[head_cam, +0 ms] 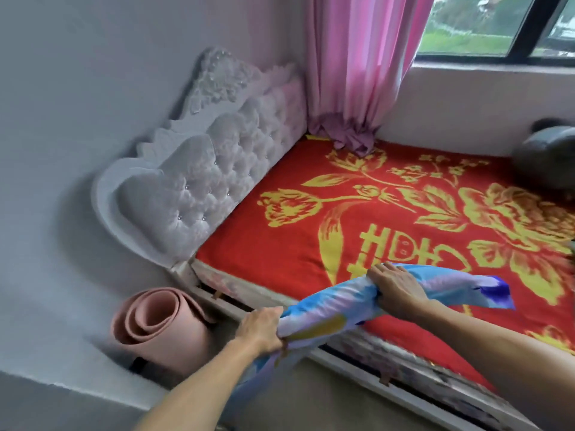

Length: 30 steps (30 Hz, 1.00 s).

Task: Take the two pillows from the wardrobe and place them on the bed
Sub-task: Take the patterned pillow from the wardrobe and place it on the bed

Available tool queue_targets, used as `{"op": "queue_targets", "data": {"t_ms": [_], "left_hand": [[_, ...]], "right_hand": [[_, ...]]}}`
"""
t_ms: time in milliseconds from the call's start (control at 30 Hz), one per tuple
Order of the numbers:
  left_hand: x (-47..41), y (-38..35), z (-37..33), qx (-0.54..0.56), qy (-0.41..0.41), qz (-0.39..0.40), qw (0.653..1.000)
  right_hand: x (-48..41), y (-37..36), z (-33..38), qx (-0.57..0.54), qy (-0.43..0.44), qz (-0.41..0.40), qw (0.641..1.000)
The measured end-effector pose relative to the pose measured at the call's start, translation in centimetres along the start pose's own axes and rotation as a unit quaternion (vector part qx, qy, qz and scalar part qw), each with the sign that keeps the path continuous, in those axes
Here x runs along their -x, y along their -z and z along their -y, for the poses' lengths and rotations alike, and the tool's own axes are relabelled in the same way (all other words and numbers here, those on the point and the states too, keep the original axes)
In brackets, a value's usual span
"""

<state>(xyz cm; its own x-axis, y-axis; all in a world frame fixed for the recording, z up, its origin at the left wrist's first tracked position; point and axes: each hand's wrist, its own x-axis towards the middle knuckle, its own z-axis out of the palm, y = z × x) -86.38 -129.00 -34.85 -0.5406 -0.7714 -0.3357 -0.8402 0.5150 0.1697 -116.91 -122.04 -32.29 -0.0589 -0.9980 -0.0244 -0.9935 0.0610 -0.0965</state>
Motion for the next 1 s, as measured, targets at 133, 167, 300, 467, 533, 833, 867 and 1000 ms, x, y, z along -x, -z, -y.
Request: {"op": "queue_targets", "data": {"t_ms": [133, 167, 300, 467, 533, 833, 867, 1000], "left_hand": [[-6.6, 4.4, 2.2, -0.035, -0.026, -0.010, 0.999], [-8.1, 5.1, 2.6, -0.039, -0.029, -0.013, 0.999], [-14.2, 7.9, 4.4, -0.042, -0.029, -0.019, 0.999], [-20.4, 11.2, 7.1, -0.039, 0.008, -0.033, 0.999], [-22.6, 12.4, 8.6, -0.032, 0.020, -0.035, 0.999], [-30.0, 15.7, 15.2, 0.002, 0.072, -0.037, 0.997], [-31.0, 15.9, 16.1, 0.002, 0.069, -0.033, 0.997], [-36.0, 17.1, 19.8, 0.002, 0.052, -0.018, 0.998]], "right_hand": [[-5.7, 0.6, -0.9, -0.007, -0.029, -0.005, 1.000], [-6.9, 0.5, -1.3, -0.009, -0.035, -0.002, 0.999], [-13.6, 0.2, -3.0, -0.007, -0.038, -0.010, 0.999], [-24.1, 0.7, -4.3, -0.010, -0.010, -0.005, 1.000], [-28.0, 0.8, -4.5, -0.008, 0.006, 0.002, 1.000], [-42.0, 0.2, -2.7, -0.022, 0.055, 0.005, 0.998], [-43.3, -0.1, -2.4, -0.022, 0.056, 0.009, 0.998], [-48.0, -1.3, -1.7, -0.019, 0.035, 0.026, 0.999]]}}
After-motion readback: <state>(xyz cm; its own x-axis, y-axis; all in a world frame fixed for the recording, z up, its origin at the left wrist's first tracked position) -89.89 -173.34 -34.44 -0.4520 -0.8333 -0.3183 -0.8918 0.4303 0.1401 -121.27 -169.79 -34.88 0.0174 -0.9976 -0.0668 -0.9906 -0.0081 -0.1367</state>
